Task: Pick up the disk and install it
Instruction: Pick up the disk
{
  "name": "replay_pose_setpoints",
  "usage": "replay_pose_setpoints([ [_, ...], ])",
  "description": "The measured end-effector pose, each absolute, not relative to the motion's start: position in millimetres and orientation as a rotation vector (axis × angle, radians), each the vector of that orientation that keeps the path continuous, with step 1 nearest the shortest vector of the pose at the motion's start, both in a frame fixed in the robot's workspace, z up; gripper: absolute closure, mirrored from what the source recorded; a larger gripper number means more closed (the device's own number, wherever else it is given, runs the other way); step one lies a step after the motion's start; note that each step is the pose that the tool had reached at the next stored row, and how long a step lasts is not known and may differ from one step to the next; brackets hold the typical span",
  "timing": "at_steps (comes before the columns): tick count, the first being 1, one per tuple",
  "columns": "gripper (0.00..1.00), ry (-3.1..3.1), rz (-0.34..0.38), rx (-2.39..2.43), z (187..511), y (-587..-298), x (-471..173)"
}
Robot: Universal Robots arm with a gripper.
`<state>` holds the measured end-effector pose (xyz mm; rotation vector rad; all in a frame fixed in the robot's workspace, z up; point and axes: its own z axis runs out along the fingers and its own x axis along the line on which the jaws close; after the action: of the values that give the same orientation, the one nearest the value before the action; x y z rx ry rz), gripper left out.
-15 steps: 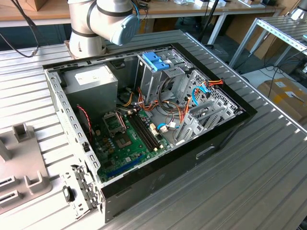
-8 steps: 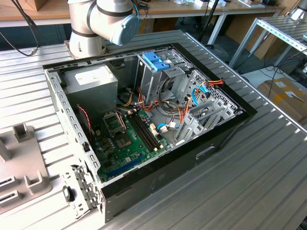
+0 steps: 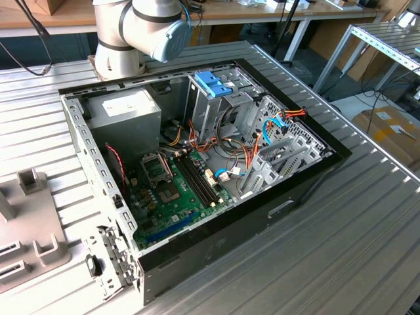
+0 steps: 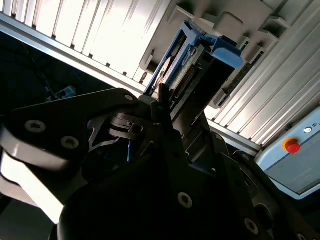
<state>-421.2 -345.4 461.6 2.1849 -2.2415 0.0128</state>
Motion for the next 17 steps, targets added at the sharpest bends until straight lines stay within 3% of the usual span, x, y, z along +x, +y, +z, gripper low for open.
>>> replay_pose_setpoints([
  [17, 0.65, -2.242, 0.013, 2.185, 479, -345, -421],
])
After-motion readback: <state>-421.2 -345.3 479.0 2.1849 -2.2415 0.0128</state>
